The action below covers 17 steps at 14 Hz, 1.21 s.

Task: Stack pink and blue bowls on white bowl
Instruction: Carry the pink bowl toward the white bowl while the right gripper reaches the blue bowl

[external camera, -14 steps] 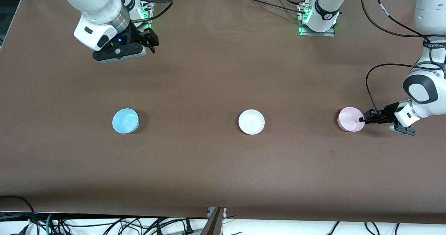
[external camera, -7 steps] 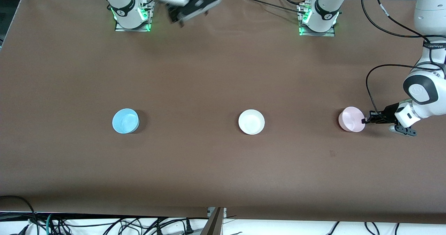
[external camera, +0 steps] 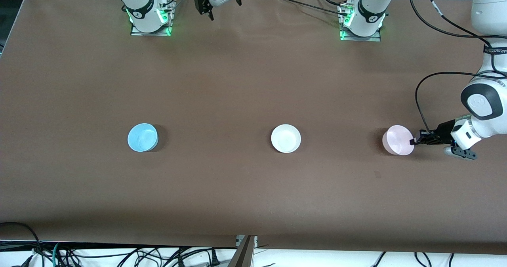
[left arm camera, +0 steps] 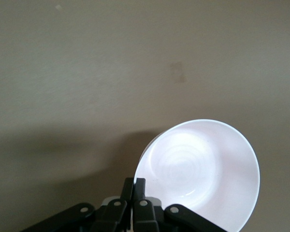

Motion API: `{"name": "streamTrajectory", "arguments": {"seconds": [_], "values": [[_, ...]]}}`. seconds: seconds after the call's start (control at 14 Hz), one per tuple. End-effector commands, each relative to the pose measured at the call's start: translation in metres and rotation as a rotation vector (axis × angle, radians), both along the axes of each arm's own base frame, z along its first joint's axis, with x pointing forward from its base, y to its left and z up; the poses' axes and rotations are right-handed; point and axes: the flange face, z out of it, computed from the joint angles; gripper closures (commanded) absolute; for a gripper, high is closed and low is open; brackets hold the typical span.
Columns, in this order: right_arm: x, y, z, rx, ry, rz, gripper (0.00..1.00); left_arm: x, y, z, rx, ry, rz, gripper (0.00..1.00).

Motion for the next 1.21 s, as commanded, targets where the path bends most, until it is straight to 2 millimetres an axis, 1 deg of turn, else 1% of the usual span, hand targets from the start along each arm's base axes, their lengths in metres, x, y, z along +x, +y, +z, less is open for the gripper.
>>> {"name": "streamTrajectory", "arguments": {"seconds": [0.0, 0.07, 0.21, 0.29, 0.43, 0.57, 0.71, 0.79, 0.86, 0.93, 1.0, 1.14], "values": [[0.046, -0.02, -0.008, 0.031, 0.003, -0.066, 0.0, 0.008, -0.033, 0.02, -0.03, 0.004, 0.018, 1.0], [0.068, -0.041, -0.01, 0.033, -0.001, -0.118, 0.0, 0.01, -0.045, 0.021, -0.035, 0.014, 0.026, 1.0], [0.122, -0.092, -0.02, 0.038, -0.004, -0.243, 0.0, 0.015, -0.074, 0.024, -0.05, 0.029, 0.034, 1.0], [0.148, -0.118, -0.032, 0.036, 0.002, -0.303, 0.0, 0.017, -0.083, 0.026, -0.051, 0.037, 0.051, 1.0], [0.198, -0.161, -0.067, 0.037, 0.01, -0.397, 0.0, 0.021, -0.103, 0.029, -0.061, 0.051, 0.073, 1.0], [0.235, -0.189, -0.096, 0.056, -0.026, -0.455, 0.0, 0.024, -0.122, 0.031, -0.061, 0.067, 0.08, 1.0], [0.272, -0.23, -0.132, 0.071, -0.041, -0.542, 0.0, 0.028, -0.149, 0.036, -0.017, 0.077, 0.077, 1.0], [0.286, -0.252, -0.15, 0.07, -0.037, -0.583, 0.0, 0.031, -0.156, 0.04, -0.002, 0.075, 0.098, 1.0], [0.296, -0.268, -0.164, 0.071, -0.034, -0.609, 0.0, 0.032, -0.169, 0.042, 0.002, 0.082, 0.107, 1.0], [0.302, -0.28, -0.174, 0.071, -0.031, -0.63, 0.0, 0.033, -0.187, 0.044, -0.004, 0.084, 0.116, 1.0], [0.305, -0.287, -0.177, 0.069, -0.029, -0.639, 0.0, 0.034, -0.202, 0.044, -0.003, 0.085, 0.142, 1.0], [0.305, -0.29, -0.185, 0.062, -0.017, -0.645, 0.0, 0.033, -0.226, 0.044, -0.007, 0.095, 0.17, 1.0]]}}
